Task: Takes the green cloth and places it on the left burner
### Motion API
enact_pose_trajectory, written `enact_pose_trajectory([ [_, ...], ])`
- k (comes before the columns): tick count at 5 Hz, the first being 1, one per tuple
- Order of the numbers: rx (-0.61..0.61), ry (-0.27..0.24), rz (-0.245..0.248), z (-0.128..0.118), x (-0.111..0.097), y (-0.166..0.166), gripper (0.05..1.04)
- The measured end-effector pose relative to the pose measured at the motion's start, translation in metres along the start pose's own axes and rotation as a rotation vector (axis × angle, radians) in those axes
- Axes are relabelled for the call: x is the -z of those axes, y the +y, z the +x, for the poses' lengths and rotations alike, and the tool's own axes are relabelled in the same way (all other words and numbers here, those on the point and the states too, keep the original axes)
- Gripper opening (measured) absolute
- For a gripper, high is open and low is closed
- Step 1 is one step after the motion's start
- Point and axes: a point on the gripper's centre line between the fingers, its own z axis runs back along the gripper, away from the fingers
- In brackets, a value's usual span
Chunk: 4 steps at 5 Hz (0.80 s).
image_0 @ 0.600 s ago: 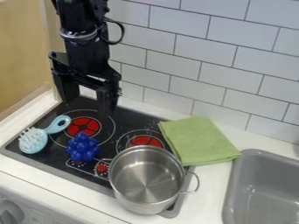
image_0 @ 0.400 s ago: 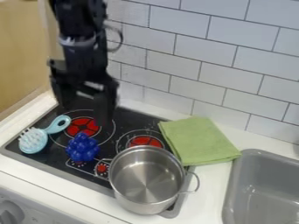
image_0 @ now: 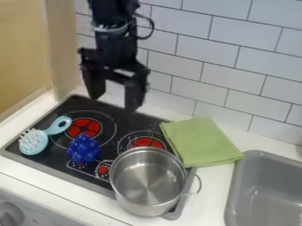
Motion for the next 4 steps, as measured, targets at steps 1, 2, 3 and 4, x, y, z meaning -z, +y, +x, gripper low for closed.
enact_pose_trajectory([
  [1,0.021,0.008,-0.019,0.011,0.002,-0.008,0.999],
  [2,0.085,0.013,-0.004,0.035,0.003,-0.021,0.999],
  [3,0.141,0.067,0.015,0.056,0.015,-0.038,0.999],
  [4,0.164,0.101,0.013,0.067,0.025,-0.046,0.999],
])
